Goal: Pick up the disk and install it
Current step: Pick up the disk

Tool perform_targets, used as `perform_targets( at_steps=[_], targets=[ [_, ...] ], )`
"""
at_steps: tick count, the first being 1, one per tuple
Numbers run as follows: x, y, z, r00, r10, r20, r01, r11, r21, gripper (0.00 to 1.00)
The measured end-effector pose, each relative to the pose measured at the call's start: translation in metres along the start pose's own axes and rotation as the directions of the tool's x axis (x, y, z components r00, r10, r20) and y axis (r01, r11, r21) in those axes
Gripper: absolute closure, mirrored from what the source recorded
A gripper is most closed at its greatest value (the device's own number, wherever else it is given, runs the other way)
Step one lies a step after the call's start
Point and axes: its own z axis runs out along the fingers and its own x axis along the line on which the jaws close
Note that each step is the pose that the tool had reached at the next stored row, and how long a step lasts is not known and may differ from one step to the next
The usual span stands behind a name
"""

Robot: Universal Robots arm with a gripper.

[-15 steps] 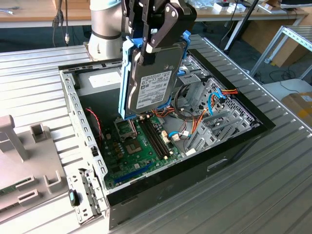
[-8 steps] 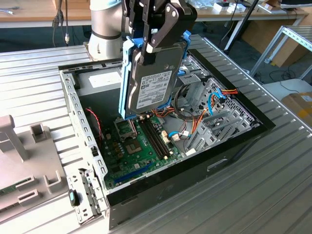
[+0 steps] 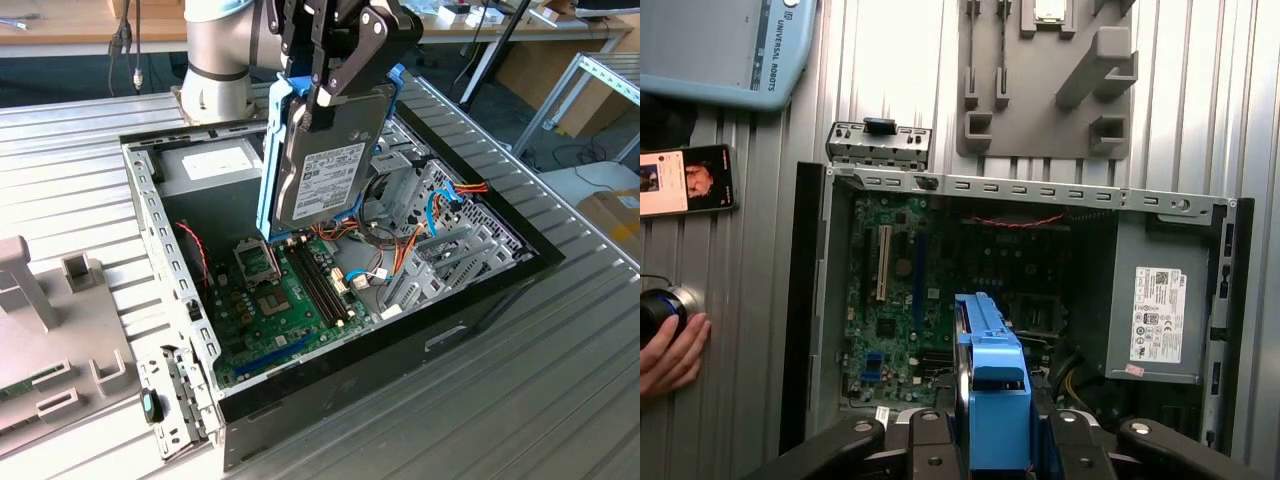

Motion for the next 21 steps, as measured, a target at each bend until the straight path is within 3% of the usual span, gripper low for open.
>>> perform_targets(
  at_steps=[12,15,21],
  targets=[
    [0.0000,-0.0002,0.0000,1.0000,0.000,0.0000,0.000,1.0000,0.0000,0.64],
    [0.0004,-0.0028,0.0000,1.0000,0.000,0.0000,0.000,1.0000,0.0000,0.64],
    [0.0109,-0.0048,0.0001,1.0000,0.000,0.0001,0.000,1.0000,0.0000,0.64]
  ],
)
